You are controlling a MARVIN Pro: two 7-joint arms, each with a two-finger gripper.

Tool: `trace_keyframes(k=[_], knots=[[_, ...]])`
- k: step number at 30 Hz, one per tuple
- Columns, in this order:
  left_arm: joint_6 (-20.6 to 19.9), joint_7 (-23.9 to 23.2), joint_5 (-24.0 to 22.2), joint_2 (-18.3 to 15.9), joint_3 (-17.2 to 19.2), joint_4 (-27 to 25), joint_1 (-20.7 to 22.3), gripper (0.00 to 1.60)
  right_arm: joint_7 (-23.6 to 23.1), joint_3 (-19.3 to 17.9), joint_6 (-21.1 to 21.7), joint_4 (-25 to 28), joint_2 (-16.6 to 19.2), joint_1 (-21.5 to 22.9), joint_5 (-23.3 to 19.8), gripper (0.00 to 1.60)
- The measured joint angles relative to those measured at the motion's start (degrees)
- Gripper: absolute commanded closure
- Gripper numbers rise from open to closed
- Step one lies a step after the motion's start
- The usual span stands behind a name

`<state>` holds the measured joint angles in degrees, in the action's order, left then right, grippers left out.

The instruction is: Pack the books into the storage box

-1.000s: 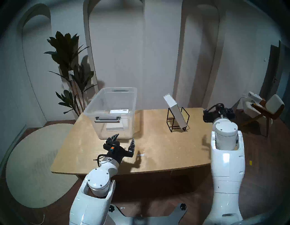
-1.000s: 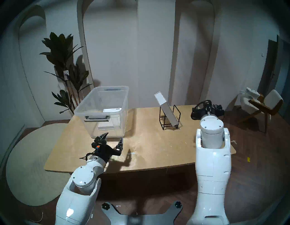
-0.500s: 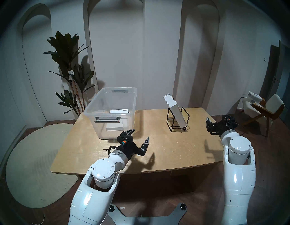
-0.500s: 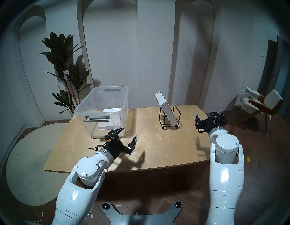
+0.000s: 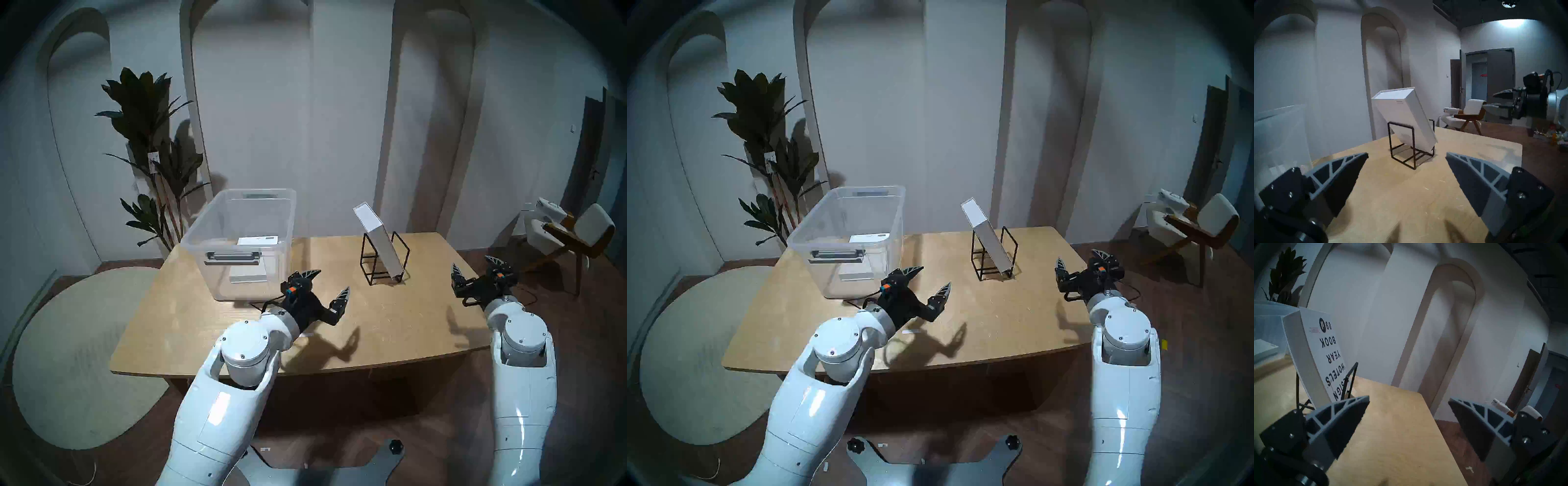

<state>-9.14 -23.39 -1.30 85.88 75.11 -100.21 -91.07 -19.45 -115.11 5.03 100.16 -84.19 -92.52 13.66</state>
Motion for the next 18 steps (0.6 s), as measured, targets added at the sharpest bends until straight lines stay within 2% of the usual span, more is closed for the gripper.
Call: trace_keyframes(k=[7, 18], knots=[[-0.19, -0.75, -3.1, 2.57, 1.25, 3.77, 3.65, 0.0, 2.52, -0.27, -2.9, -3.8, 0.13, 1.15, 0.94, 0.0], [-0.81, -1.52, -3.95, 5.57, -0.79, 8.85, 9.32, 0.0, 4.45, 0.02, -5.61, -7.79, 0.42, 3.86, 1.29, 0.0]])
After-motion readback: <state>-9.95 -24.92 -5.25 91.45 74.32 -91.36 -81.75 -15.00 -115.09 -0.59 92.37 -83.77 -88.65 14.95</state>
